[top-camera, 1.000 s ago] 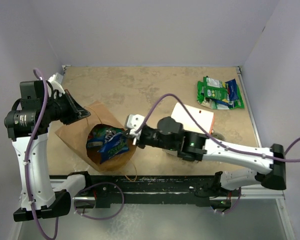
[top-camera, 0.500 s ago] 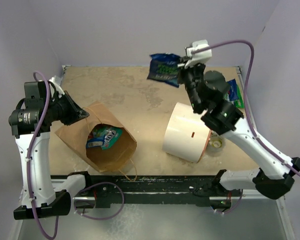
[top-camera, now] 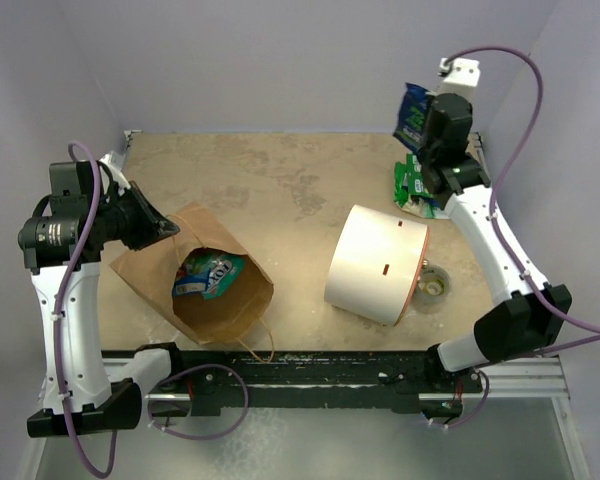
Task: Take the snacks out of the paper bag
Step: Place the snack at the center of the board.
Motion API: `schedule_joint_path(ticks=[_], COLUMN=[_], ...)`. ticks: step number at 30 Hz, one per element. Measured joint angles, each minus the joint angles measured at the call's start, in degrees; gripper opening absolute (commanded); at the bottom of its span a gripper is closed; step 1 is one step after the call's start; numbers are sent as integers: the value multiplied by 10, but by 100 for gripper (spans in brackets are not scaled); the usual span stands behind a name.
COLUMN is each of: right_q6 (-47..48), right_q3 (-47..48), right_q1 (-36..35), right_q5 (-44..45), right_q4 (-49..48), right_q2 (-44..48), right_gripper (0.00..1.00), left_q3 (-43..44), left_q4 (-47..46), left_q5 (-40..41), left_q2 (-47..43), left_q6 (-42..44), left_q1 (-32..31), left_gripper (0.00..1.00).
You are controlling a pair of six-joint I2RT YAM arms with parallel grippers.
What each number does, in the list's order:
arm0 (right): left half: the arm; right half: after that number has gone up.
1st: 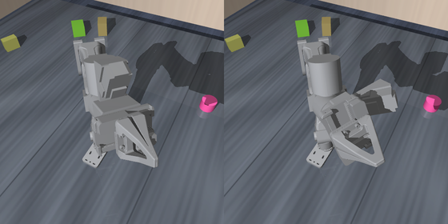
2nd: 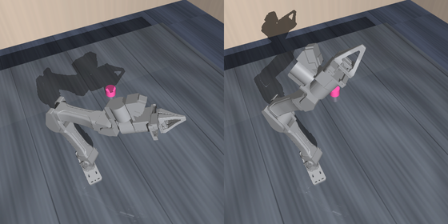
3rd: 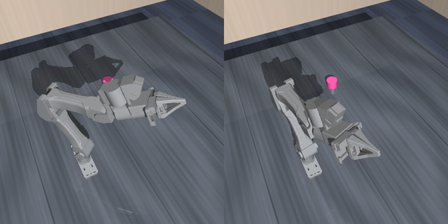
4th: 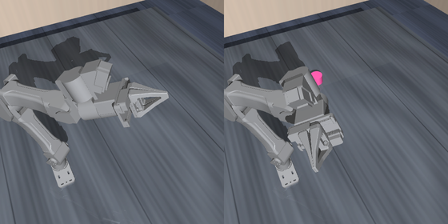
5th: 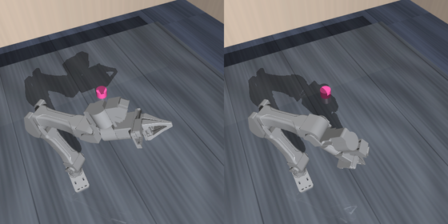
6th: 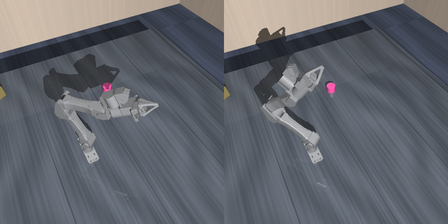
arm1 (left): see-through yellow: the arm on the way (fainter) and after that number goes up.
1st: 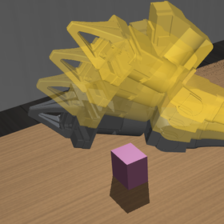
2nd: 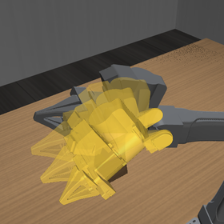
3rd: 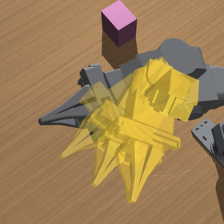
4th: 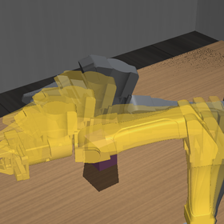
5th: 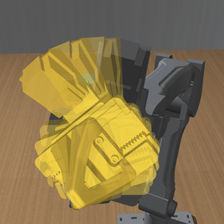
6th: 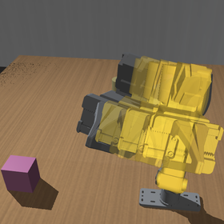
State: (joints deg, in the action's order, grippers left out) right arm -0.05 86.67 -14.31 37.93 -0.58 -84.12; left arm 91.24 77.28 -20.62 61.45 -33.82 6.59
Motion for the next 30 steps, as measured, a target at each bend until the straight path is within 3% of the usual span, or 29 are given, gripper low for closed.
schedule_joint_path(ticks=[6, 13, 30], right_q6=[-20, -13, -33], right_q3=[-47, -57, -61], right_q1=[98, 150, 163], right_q5=[1, 3, -31], right_q4=[-21, -50, -50], right_q2=[-27, -94, -154], right_gripper=[0, 0, 0], left_q3=[0, 2, 3], left_q4=[0, 0, -1], left_q5=[0, 3, 10], left_q2=[16, 37, 47], left_q6=[5, 16, 19], left_q1=[0, 0, 0], left_gripper=[0, 0, 0])
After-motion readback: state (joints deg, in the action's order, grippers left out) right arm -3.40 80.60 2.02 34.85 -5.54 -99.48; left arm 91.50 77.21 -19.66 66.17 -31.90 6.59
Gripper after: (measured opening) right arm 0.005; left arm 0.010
